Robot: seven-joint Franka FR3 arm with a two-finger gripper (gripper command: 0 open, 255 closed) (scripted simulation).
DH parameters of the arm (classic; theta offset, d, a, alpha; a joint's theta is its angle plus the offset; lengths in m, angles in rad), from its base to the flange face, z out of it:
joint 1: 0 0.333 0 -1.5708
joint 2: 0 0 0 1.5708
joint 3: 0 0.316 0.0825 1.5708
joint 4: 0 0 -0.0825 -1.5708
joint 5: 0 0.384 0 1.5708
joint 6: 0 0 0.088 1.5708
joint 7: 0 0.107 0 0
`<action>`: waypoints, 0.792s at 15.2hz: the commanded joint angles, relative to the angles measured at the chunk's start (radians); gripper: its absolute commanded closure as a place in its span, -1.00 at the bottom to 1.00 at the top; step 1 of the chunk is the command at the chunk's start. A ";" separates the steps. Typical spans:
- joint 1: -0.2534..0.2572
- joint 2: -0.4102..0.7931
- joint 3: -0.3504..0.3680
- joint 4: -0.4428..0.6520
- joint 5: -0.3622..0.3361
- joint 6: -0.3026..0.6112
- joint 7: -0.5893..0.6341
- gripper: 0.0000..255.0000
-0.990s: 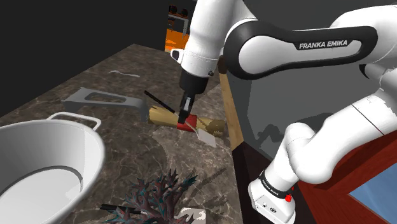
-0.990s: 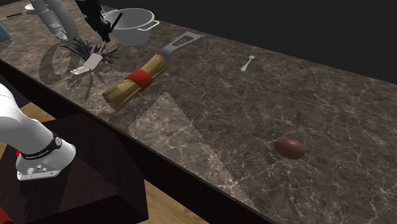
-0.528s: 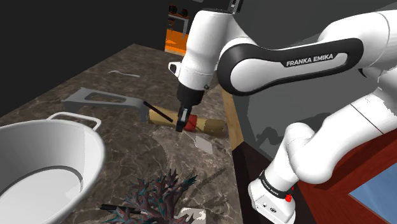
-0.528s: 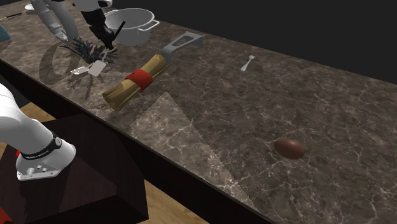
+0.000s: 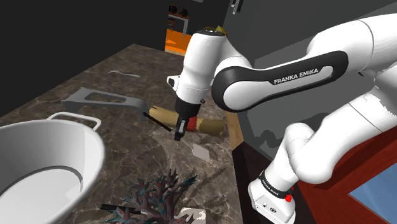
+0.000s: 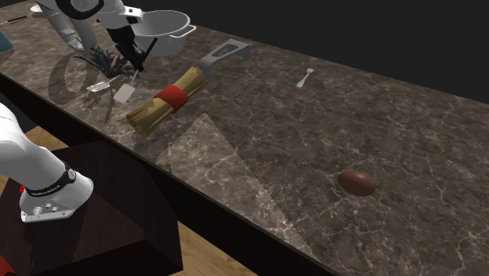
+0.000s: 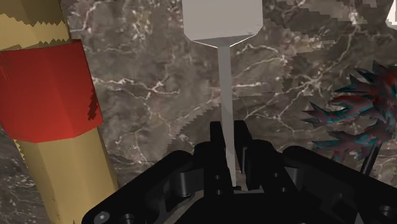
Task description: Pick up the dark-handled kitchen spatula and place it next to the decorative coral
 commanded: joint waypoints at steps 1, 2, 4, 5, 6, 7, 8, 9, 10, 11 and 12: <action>0.000 0.012 0.003 -0.017 -0.001 0.030 0.001 1.00; 0.000 0.018 0.004 -0.026 -0.001 0.045 0.001 1.00; -0.001 0.031 0.007 -0.043 -0.002 0.074 0.003 1.00; -0.001 0.037 0.008 -0.051 -0.003 0.089 0.004 1.00; -0.001 0.044 0.010 -0.059 -0.003 0.104 0.004 1.00; -0.001 0.052 0.011 -0.067 -0.004 0.119 0.005 1.00; -0.002 0.059 0.012 -0.075 -0.005 0.134 0.006 1.00; -0.002 0.067 0.014 -0.082 -0.006 0.149 0.007 1.00; -0.002 0.075 0.015 -0.089 -0.007 0.164 0.009 1.00; -0.003 0.084 0.017 -0.096 -0.009 0.179 0.010 1.00; -0.003 0.092 0.018 -0.103 -0.010 0.194 0.011 1.00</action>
